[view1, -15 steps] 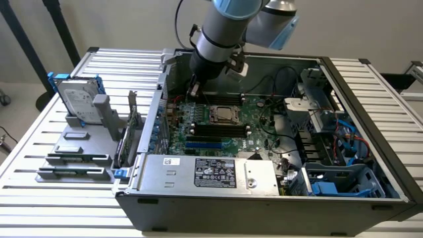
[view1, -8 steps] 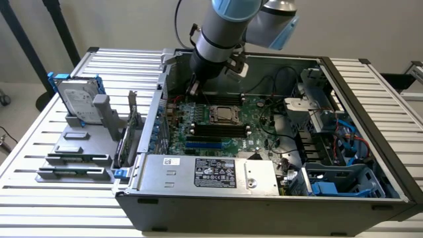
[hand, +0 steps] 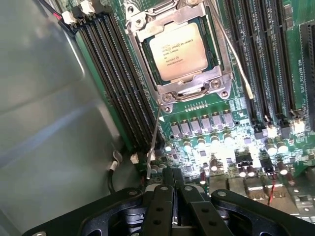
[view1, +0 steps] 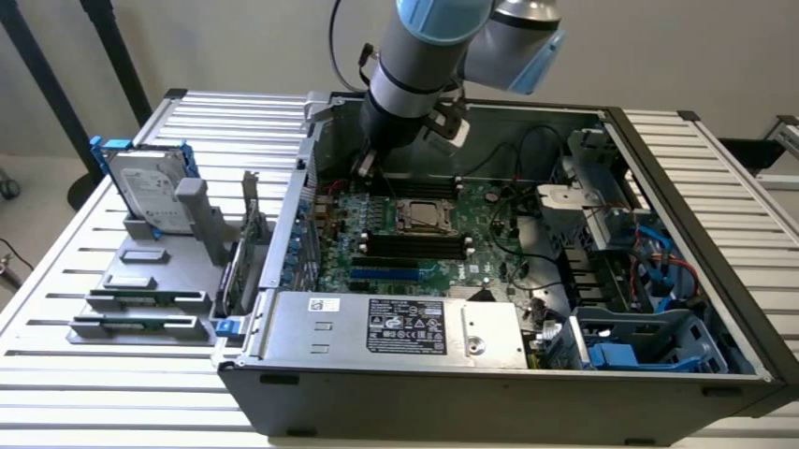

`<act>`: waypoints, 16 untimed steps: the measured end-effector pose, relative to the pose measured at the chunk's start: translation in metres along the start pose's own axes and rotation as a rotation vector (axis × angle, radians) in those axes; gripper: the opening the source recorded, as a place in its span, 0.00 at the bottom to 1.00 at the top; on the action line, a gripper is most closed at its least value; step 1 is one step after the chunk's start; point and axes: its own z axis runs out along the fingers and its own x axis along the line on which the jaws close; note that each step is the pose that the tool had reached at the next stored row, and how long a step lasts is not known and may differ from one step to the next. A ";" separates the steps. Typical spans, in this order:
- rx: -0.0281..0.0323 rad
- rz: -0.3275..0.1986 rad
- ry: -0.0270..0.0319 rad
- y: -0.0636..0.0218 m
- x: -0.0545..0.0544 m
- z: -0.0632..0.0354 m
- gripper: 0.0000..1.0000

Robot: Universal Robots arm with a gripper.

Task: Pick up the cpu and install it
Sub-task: 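Install the first cpu locking lever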

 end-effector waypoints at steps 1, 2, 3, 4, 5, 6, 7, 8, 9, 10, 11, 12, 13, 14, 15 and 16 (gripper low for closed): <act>-0.0007 0.006 0.0059 -0.0001 0.000 -0.0002 0.11; -0.0012 0.013 0.0122 -0.0002 0.000 -0.0004 0.11; -0.0012 0.019 0.0182 -0.0003 0.000 -0.0008 0.11; -0.0011 0.025 0.0246 -0.0007 0.000 -0.0012 0.11; -0.0008 0.030 0.0305 -0.0015 0.000 -0.0019 0.11; -0.0004 0.035 0.0364 -0.0026 0.000 -0.0028 0.11; 0.0000 0.039 0.0420 -0.0037 0.000 -0.0035 0.11; 0.0001 0.043 0.0468 -0.0048 0.000 -0.0041 0.11; -0.0001 0.047 0.0510 -0.0056 0.000 -0.0046 0.11; -0.0006 0.053 0.0552 -0.0063 0.000 -0.0050 0.11; -0.0018 0.060 0.0594 -0.0065 0.000 -0.0051 0.11; -0.0036 0.068 0.0634 -0.0065 0.000 -0.0051 0.11; -0.0060 0.077 0.0674 -0.0066 0.000 -0.0051 0.11; -0.0090 0.087 0.0718 -0.0066 0.000 -0.0051 0.11; -0.0118 0.095 0.0760 -0.0066 0.000 -0.0051 0.11; -0.0143 0.101 0.0800 -0.0066 0.000 -0.0051 0.11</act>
